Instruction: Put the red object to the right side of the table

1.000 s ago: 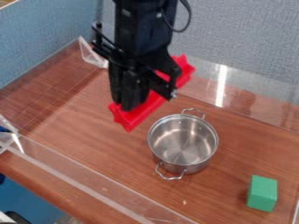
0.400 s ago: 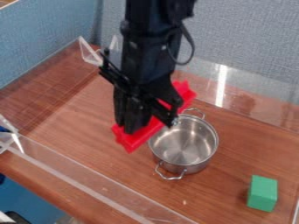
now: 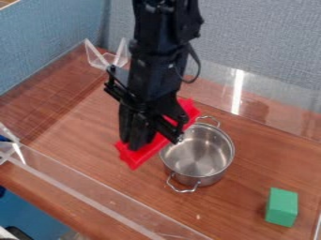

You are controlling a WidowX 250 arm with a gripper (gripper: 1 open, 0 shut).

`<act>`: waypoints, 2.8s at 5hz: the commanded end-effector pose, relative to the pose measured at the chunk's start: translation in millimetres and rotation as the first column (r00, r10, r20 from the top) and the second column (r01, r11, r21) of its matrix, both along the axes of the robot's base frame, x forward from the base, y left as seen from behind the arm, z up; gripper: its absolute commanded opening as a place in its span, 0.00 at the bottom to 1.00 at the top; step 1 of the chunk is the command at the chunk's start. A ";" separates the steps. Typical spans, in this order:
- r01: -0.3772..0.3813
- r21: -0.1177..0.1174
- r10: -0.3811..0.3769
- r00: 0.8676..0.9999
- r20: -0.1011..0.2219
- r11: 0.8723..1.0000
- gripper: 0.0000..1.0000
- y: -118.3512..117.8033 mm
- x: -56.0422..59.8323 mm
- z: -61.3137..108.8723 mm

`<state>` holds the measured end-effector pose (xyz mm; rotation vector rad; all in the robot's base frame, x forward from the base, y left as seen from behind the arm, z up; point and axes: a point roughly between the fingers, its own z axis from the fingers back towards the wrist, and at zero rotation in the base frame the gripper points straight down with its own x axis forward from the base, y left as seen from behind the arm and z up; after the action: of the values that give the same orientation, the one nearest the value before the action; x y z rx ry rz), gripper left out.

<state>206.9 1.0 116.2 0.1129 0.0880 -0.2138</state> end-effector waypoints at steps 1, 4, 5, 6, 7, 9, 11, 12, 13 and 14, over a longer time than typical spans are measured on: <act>-0.017 0.006 0.017 1.000 0.013 1.000 0.00 7.7 5.7 0.5; 0.094 0.025 -0.095 0.995 0.017 0.995 0.00 -21.1 11.9 5.3; 0.173 0.027 -0.174 0.985 0.002 0.984 0.00 -50.5 15.4 -5.7; 0.235 0.032 -0.234 0.972 -0.019 0.972 0.00 -77.8 20.1 -22.1; 0.258 0.038 -0.256 0.966 -0.039 0.965 0.00 -93.0 27.7 -39.7; 0.270 0.041 -0.268 0.963 -0.038 0.962 0.00 -96.5 34.4 -46.9; 0.275 0.045 -0.273 0.961 -0.034 0.960 0.00 -95.9 39.2 -53.6; 0.276 0.047 -0.275 0.961 -0.028 0.960 0.00 -95.2 41.7 -55.1; 0.278 0.050 -0.277 0.961 -0.022 0.959 0.00 -94.5 44.1 -55.8; 0.279 0.051 -0.279 0.960 -0.018 0.959 0.00 -94.0 45.7 -57.9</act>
<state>244.0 -91.5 48.8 0.1841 0.1310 -0.5013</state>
